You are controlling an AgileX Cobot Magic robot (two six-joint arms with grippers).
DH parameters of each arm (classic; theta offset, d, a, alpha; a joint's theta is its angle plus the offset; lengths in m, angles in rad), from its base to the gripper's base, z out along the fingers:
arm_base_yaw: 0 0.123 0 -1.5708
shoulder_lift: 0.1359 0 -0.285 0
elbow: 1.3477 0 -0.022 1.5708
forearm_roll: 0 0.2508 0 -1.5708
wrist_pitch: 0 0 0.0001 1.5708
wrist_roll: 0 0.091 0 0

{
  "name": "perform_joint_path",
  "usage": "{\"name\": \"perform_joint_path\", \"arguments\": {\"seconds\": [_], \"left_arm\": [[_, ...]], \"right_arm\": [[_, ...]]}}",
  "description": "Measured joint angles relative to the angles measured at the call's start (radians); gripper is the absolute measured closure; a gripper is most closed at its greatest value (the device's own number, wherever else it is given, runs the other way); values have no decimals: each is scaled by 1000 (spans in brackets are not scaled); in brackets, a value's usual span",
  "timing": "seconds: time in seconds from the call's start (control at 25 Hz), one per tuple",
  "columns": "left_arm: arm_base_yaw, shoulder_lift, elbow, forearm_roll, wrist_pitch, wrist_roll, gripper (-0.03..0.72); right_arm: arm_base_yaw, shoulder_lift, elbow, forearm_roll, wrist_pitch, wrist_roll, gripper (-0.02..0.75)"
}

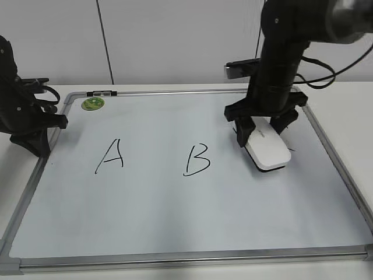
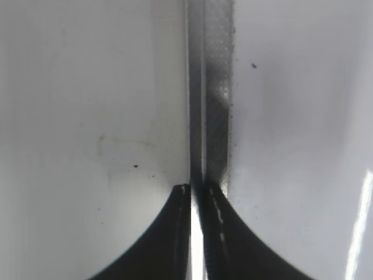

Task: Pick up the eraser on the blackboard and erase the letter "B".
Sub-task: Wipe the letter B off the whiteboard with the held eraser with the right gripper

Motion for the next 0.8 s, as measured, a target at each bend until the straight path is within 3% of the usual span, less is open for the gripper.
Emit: {"name": "perform_joint_path", "arguments": {"seconds": [0.36, 0.8], "left_arm": [[0, 0, 0, 0, 0, 0, 651], [0, 0, 0, 0, 0, 0, 650]], "right_arm": [[94, 115, -136, -2, 8, 5, 214], [109, 208, -255, 2, 12, 10, 214]]}}
